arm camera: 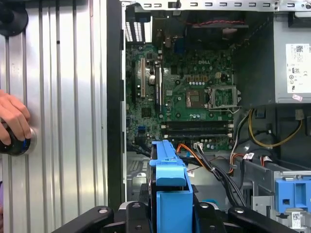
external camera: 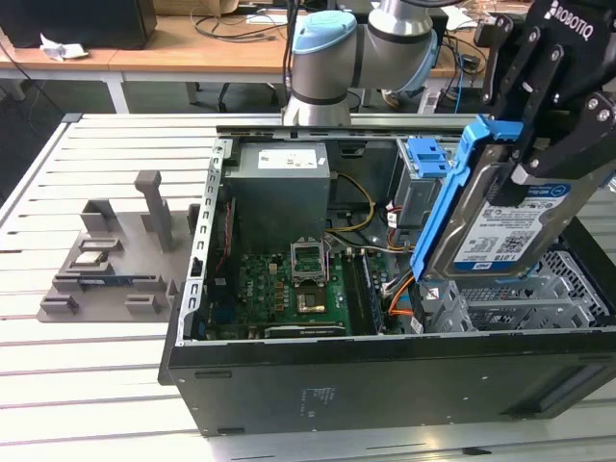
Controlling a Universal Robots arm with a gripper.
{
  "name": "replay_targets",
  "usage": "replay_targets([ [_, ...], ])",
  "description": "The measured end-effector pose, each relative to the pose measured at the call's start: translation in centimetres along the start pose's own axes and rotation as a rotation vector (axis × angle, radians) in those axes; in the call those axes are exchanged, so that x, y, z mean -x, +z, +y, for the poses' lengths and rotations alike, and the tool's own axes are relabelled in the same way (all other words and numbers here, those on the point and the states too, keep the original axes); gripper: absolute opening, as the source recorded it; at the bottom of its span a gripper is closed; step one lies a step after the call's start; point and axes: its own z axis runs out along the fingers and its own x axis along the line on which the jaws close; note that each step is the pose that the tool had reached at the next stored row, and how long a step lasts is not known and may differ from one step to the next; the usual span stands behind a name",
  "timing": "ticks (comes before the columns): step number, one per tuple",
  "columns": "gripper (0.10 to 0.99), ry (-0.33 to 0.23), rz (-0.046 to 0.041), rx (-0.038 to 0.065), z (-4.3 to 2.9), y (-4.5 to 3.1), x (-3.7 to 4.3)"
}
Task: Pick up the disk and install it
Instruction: 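Pick up the disk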
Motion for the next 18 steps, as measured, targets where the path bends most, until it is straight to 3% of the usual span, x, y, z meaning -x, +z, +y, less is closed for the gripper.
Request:
replay_targets([
  [6, 0.365, 0.000, -0.0002, 0.000, -1.63, 0.01, 0.06],
  [18, 0.365, 0.000, -0.0001, 0.002, -3.27, 0.84, 0.11],
])
